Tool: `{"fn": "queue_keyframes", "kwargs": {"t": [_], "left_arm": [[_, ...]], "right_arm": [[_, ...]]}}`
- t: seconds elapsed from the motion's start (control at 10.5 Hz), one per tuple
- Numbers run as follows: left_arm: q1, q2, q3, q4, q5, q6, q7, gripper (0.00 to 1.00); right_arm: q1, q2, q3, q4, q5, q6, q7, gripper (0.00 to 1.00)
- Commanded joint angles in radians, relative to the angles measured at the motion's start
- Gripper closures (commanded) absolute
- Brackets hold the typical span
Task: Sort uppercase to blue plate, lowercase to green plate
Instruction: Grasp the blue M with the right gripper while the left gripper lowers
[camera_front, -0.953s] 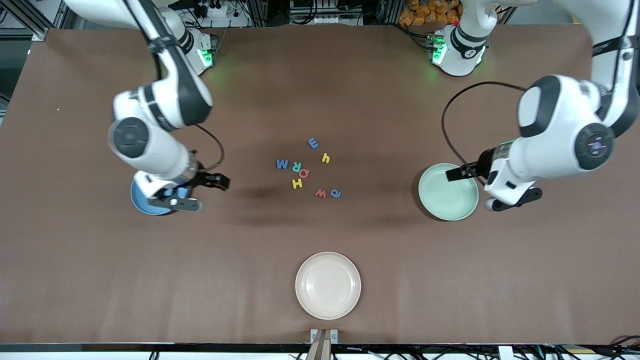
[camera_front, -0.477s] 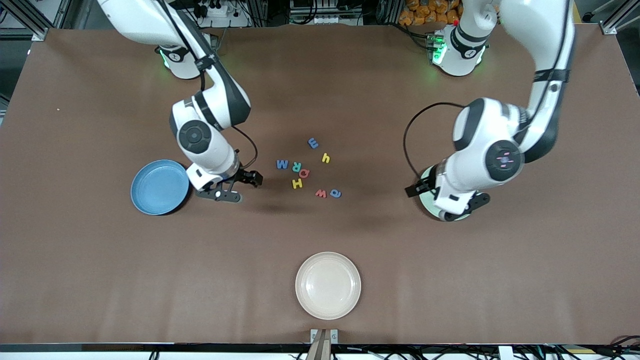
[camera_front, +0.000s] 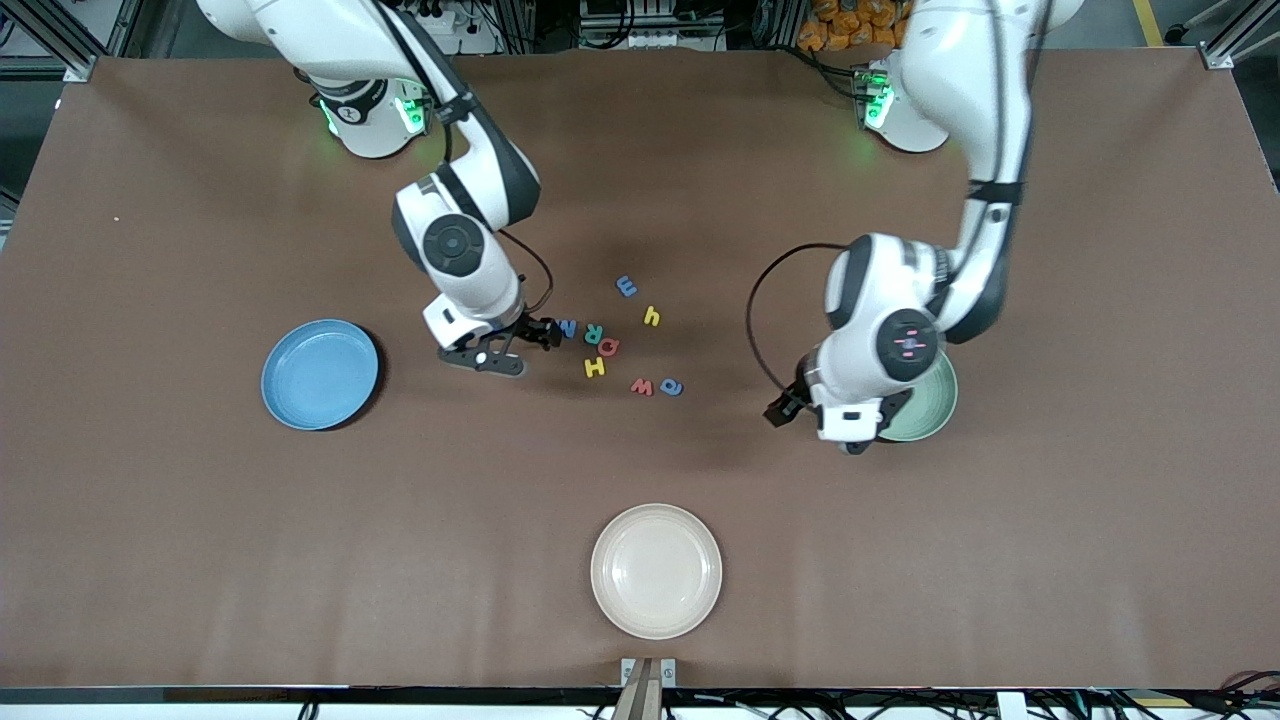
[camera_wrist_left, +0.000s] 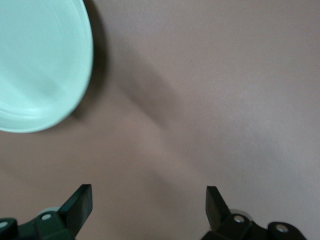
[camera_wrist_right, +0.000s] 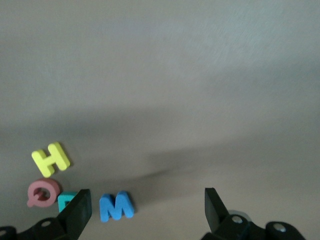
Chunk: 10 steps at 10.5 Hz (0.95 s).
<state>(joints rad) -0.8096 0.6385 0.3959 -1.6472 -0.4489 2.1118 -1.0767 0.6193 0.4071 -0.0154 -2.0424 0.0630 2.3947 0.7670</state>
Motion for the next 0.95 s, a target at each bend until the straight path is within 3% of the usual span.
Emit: {"fn": "queue_keyframes", "kwargs": {"t": [0.0,0.38,0.86], "left_arm": [[-0.086,0.088,0.052,0.049,-0.054,0.028,-0.188,0.0],[-0.109,0.119,0.052,0.095,-0.164,0.069,-0.389,0.0],[-0.151,0.106,0.046,0.095,-0.169,0.094,-0.65,0.0]], "right_arm": [[0.045,0.027,-0.008,-0.009,0.001,0.04,0.038,0.0],[0.08,0.084,-0.008,-0.012,0.003,0.133,0.081,0.0],[0.094,0.107,-0.008,-0.053,0.003,0.199,0.106,0.0]]}}
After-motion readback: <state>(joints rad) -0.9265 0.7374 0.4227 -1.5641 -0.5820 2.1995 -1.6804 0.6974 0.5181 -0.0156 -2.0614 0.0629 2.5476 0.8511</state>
